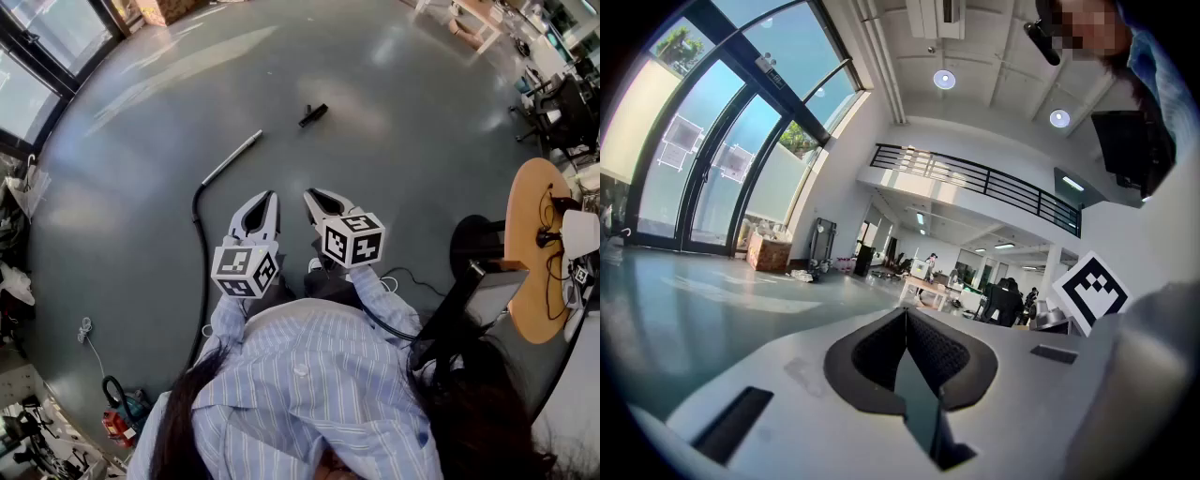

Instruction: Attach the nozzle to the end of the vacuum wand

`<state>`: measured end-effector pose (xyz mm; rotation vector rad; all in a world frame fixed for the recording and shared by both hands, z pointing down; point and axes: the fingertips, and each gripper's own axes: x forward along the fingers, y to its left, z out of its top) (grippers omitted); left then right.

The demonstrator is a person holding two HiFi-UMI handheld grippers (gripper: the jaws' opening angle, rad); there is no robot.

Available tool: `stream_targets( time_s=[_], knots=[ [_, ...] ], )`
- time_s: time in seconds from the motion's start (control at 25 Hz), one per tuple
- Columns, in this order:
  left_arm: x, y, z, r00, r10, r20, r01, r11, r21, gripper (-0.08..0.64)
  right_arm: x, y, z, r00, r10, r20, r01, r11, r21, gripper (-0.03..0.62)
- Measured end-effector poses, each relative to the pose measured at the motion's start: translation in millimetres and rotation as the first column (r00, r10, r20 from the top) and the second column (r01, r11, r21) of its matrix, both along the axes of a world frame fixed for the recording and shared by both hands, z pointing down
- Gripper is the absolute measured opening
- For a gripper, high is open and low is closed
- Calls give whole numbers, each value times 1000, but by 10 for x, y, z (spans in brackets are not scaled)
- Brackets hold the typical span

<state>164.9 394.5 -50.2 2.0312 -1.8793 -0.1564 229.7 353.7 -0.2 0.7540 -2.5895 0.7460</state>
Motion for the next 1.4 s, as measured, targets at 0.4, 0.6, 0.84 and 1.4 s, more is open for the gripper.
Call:
stream_targets(
  time_s=[0.4, 0.6, 0.84, 1.4],
  knots=[
    [189, -44, 30, 1000, 3, 7, -3, 1000, -1, 6, 141, -71, 59, 1000, -4, 0, 4, 1000, -9, 32],
    [123, -109, 18, 1000, -14, -1, 14, 1000, -1, 6, 131, -185, 65, 1000, 20, 13, -20, 1000, -24, 32],
    [125, -255, 30, 999, -38, -19, 38, 999, -6, 6, 199, -386, 89, 1000, 26, 9, -26, 999, -28, 34],
    [467, -637, 107, 993, -110, -39, 110, 994, -7, 6, 607, -831, 200, 999, -29, 32, 30, 998, -57, 32]
  ],
)
